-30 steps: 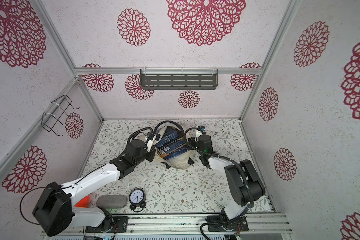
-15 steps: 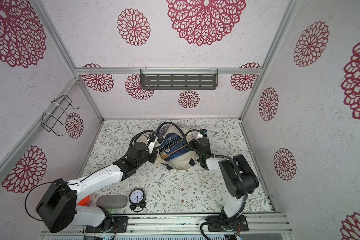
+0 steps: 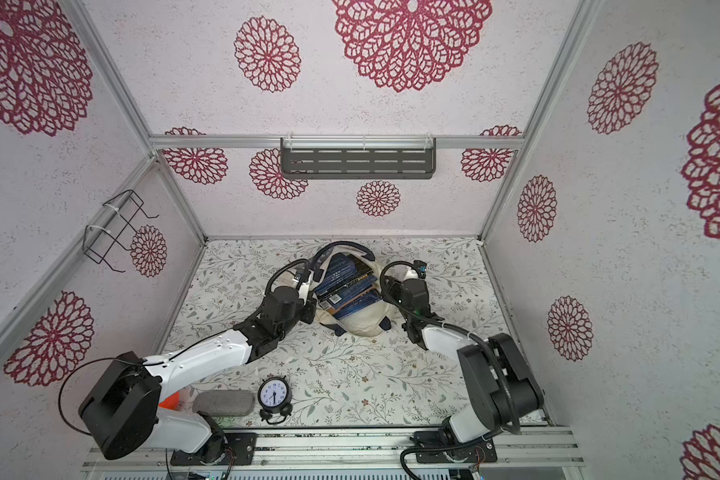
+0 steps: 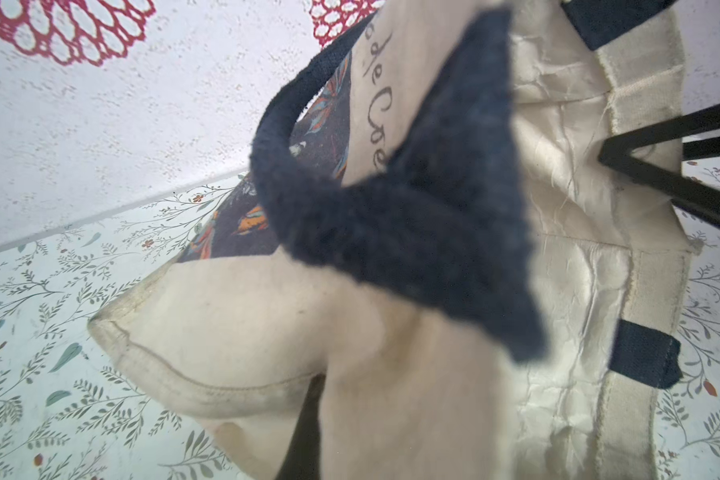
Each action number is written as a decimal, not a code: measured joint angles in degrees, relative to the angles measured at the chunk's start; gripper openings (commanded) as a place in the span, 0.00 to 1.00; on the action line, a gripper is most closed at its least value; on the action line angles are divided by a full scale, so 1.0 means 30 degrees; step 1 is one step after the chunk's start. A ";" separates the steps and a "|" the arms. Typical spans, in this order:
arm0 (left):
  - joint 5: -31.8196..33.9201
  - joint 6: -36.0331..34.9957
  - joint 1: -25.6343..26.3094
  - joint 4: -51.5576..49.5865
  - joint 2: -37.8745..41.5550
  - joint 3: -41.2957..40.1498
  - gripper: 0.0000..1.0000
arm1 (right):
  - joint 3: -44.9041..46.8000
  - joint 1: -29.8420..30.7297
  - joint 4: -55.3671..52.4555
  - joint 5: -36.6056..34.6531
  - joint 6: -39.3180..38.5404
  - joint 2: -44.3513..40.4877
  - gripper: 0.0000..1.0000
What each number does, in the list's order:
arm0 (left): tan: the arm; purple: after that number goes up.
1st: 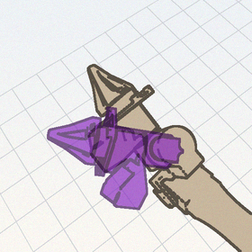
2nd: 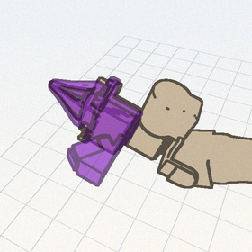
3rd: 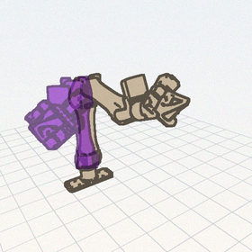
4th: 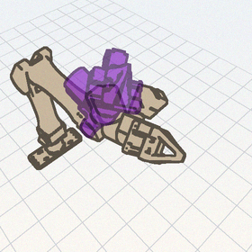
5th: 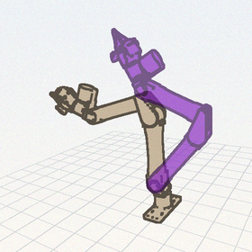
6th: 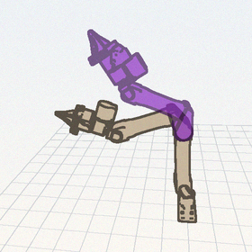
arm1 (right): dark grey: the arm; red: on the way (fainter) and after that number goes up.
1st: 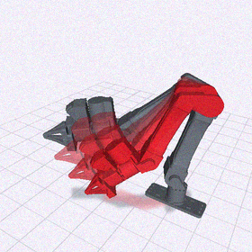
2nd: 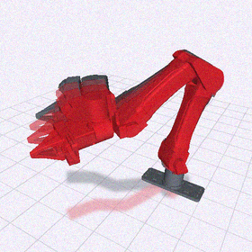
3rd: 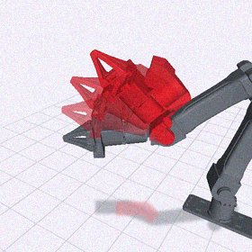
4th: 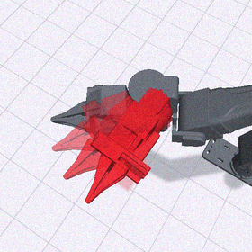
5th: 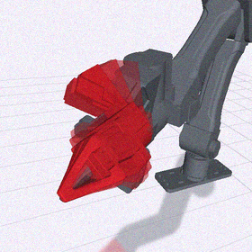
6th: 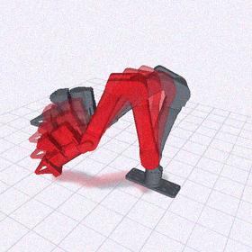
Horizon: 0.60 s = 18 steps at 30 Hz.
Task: Take out the books from the canvas bag
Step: Adjust the canvas bag at the center of the board, then pick up the book from the canvas bag.
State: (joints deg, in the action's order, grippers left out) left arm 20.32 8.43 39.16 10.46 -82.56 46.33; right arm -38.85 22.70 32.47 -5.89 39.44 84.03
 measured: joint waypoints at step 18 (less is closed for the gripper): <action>0.3628 -0.3038 0.2572 -0.3031 0.0328 0.0583 0.00 | 0.0925 0.5603 -0.2550 -0.1566 0.3293 -0.5173 0.50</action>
State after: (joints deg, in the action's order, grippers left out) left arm 31.20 -0.69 46.87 1.37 -81.58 48.07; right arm -36.07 39.51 24.82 -10.59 49.32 68.51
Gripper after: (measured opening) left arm 0.081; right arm 0.513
